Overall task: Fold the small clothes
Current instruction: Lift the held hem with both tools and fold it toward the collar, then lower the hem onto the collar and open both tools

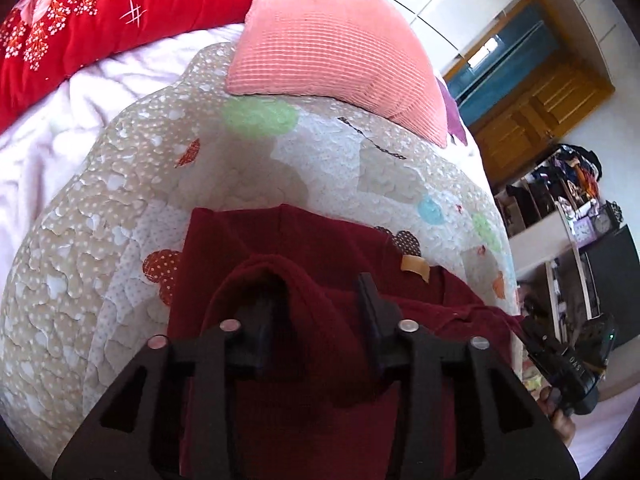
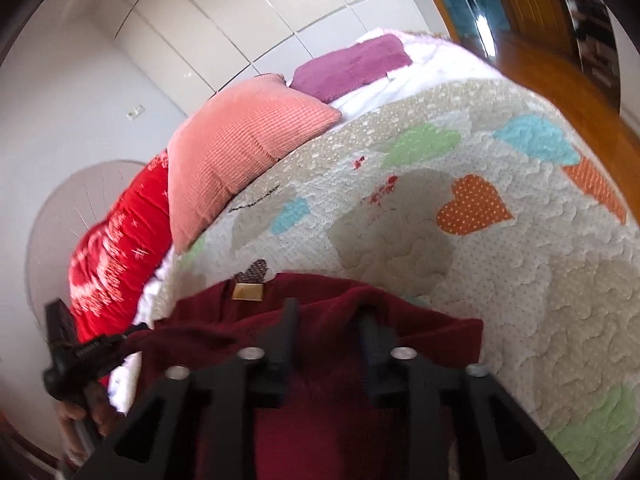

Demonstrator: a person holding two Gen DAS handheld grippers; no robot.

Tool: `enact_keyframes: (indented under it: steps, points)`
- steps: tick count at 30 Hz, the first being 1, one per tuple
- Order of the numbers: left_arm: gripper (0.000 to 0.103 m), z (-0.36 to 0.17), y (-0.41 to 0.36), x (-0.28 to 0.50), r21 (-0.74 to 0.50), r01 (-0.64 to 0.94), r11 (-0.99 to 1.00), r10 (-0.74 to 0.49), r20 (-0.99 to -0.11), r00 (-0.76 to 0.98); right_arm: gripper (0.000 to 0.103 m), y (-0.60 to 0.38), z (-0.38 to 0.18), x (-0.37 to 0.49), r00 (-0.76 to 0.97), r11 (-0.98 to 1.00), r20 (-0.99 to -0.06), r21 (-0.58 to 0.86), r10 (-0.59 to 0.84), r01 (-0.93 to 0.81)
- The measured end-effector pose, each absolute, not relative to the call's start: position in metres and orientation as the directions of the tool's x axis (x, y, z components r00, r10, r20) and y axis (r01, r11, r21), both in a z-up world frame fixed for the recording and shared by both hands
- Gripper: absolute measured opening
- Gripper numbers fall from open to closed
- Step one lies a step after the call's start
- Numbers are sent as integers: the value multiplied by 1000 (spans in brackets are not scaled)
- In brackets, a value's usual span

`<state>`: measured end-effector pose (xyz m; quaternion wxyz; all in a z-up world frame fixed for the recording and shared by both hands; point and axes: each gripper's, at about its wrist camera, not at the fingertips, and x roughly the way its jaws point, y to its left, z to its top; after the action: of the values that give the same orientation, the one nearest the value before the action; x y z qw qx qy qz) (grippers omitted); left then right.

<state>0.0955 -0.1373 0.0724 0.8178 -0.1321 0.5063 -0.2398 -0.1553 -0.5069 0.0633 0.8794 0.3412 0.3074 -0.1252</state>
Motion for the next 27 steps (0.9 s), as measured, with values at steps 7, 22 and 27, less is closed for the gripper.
enact_keyframes:
  steps: [7,22,27]
  points:
    - [49,87,-134,90,-448,276,850,-526,-748,405,47,-509,84,-184,763,768,-638,436,-104,469]
    - [69,110,-130,96,-351,280,893,-448,-731,515,45,-488,35,-112,625,808,-769,280,-135,518]
    - [69,91,-137,87,-332,305,892,-446,-751,487,47,-479,61,-161,679,814,-714,288,-169,505]
